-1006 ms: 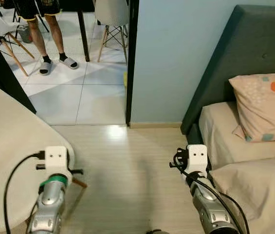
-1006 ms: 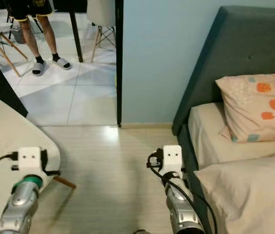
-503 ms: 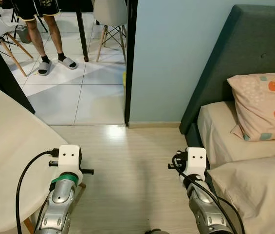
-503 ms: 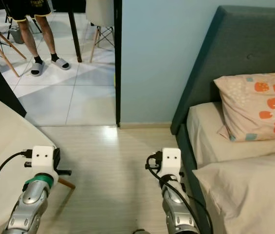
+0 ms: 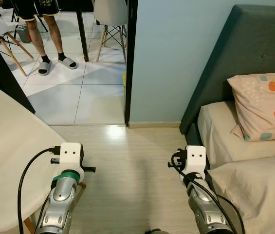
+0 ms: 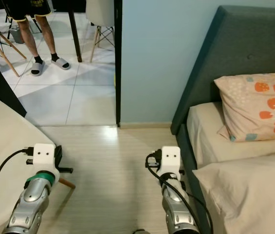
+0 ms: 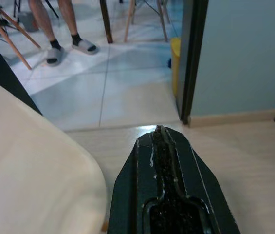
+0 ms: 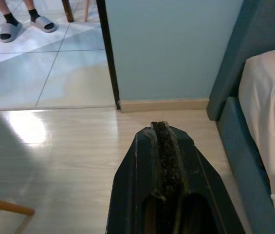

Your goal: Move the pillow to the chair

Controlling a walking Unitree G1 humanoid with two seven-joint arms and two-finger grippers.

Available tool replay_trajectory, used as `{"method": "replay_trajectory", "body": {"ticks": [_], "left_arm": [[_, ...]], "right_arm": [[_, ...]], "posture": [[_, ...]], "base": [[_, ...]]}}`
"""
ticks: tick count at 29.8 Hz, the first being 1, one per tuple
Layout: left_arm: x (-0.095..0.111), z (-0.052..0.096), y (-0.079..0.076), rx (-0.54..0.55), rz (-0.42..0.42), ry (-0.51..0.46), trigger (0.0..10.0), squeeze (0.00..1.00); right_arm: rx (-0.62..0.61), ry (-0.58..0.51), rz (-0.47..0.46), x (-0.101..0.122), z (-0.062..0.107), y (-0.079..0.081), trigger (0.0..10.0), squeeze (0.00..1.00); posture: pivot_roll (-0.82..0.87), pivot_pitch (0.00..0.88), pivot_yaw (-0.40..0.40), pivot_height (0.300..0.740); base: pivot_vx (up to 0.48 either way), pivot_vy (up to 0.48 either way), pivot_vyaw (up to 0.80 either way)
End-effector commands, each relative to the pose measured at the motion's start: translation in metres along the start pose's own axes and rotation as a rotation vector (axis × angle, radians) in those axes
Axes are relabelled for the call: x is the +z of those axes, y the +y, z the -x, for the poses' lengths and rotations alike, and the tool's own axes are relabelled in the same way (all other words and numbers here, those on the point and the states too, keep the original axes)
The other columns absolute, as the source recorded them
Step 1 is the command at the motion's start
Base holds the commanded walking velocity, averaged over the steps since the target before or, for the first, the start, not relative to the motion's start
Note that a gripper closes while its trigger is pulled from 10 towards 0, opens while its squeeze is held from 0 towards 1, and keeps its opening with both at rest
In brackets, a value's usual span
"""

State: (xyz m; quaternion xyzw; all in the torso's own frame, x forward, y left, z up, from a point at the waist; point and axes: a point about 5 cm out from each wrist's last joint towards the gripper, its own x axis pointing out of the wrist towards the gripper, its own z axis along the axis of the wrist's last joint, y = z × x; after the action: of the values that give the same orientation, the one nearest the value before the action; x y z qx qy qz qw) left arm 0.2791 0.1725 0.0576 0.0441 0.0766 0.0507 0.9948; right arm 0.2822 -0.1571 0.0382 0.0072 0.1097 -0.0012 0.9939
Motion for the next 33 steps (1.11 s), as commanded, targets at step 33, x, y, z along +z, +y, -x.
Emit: {"method": "replay_trajectory", "body": {"ticks": [33], "left_arm": [[0.0019, -0.0005, 0.0037, 0.007, -0.013, -0.01, 10.0, 0.0]], "right_arm": [[0.01, 0.006, -0.001, -0.0009, -0.0016, 0.003, 10.0, 0.0]], "posture": [[0.04, 0.003, 0.024, 0.74]], "base": [[0.0, 0.0, -0.39]]}}
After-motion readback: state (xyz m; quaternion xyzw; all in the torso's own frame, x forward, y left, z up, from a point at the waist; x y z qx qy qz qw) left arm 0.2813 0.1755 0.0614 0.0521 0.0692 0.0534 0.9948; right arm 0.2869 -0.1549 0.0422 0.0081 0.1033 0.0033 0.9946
